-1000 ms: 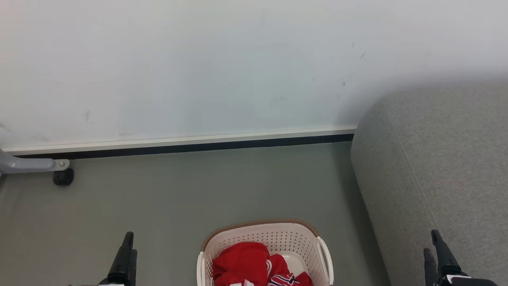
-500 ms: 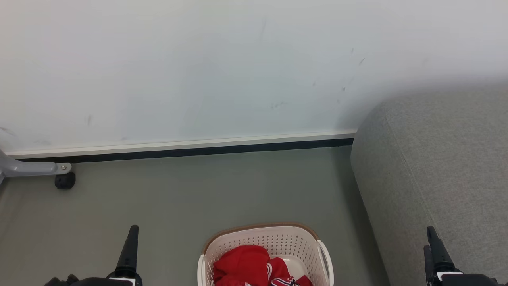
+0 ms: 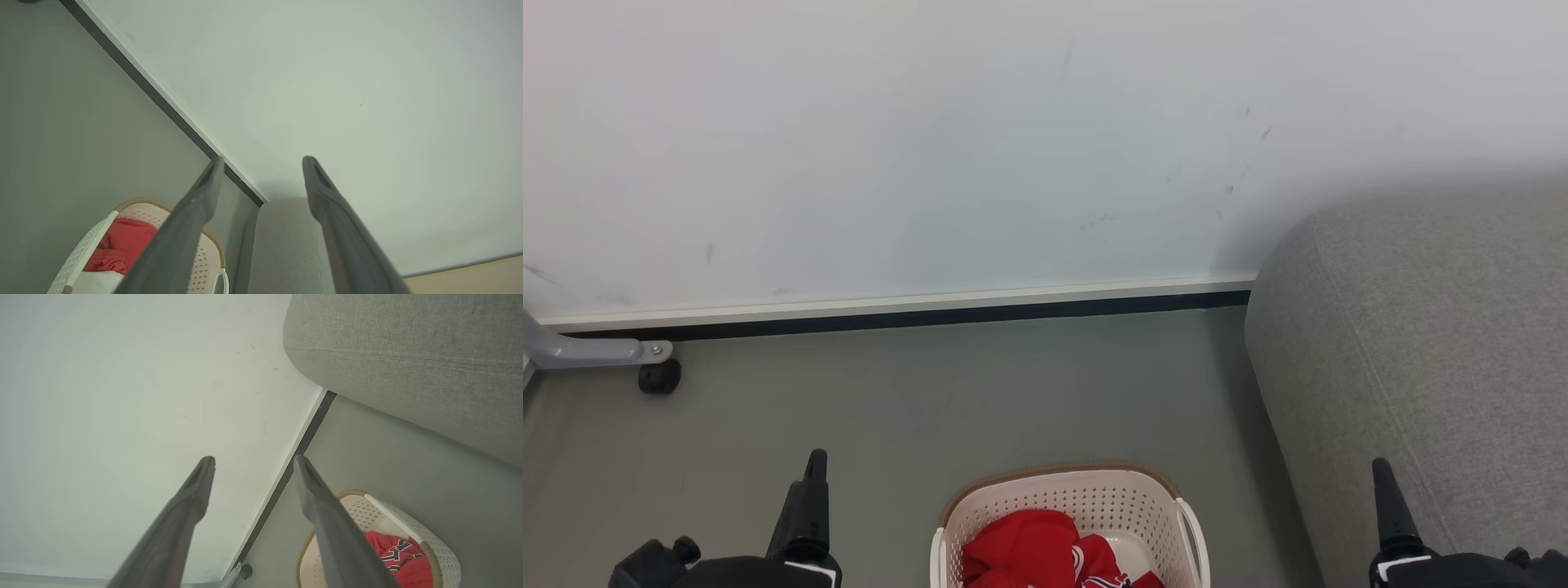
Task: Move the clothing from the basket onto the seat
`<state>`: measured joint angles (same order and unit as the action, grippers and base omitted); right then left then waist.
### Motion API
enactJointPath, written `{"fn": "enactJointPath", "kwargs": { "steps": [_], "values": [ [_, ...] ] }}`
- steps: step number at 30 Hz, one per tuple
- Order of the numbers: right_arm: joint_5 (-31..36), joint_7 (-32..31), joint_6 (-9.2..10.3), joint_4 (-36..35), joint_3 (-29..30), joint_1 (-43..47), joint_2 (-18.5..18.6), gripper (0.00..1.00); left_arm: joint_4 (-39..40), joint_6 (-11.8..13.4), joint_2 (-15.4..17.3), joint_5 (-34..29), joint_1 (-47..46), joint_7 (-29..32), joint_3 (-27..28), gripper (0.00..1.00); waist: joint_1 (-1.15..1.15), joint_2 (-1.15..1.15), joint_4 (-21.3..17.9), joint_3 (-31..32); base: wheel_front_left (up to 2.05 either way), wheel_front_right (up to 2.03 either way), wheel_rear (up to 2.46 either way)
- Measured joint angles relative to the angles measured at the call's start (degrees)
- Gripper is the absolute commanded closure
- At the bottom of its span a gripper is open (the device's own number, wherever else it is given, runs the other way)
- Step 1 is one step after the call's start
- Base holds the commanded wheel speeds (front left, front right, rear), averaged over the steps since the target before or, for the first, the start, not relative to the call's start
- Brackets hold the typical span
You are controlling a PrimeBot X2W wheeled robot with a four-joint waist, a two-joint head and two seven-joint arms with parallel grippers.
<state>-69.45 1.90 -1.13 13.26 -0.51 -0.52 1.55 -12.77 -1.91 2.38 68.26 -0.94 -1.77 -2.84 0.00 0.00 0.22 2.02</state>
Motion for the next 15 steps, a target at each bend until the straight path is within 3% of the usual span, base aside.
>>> {"fn": "enactJointPath", "kwargs": {
  "steps": [15],
  "values": [
    [15.4,3.2,2.21,-2.1,-3.7,0.3,0.3,0.0,1.8,2.4,2.2,-16.5,0.2,-3.3,-4.1,0.0,0.0,0.0,0.0,0.6,0.0,0.0,0.0]
  ]
}}
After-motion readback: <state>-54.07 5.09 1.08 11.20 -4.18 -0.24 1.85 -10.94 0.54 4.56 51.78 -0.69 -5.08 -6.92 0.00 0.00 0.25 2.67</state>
